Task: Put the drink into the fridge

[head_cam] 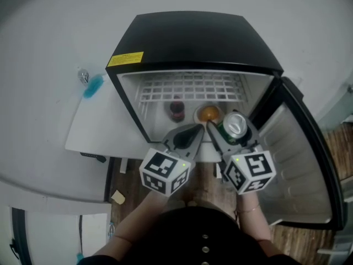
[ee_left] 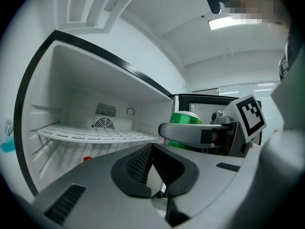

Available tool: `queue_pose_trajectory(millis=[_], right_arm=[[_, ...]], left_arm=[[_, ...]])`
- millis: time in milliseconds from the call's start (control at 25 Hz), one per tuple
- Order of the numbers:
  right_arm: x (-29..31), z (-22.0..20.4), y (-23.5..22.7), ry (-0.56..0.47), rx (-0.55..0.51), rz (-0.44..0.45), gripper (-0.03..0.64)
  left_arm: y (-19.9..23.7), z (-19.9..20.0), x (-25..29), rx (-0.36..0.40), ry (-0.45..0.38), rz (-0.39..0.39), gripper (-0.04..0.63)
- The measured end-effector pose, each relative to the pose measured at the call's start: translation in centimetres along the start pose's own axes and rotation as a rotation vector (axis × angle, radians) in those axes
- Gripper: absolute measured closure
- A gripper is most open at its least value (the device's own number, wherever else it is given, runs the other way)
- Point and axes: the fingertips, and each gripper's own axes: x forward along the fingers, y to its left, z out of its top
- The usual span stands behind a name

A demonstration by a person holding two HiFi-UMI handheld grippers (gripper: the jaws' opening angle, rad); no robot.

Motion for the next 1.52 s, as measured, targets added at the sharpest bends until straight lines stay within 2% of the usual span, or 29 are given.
queue_pose_trajectory(millis=[720, 1520], right_arm=[[6.1, 3.9, -3.3, -0.030, -0.051, -0.042, 0.273], [11.2, 5.6, -6.1, 0.003, -0.089, -0.083, 0.273]], left_arm=[[2.1, 3.1, 3.7, 0.035, -0.048, -0.035, 0.589], [4.9, 4.9, 6.3, 0.037, -0.067, -0.031, 0.589]])
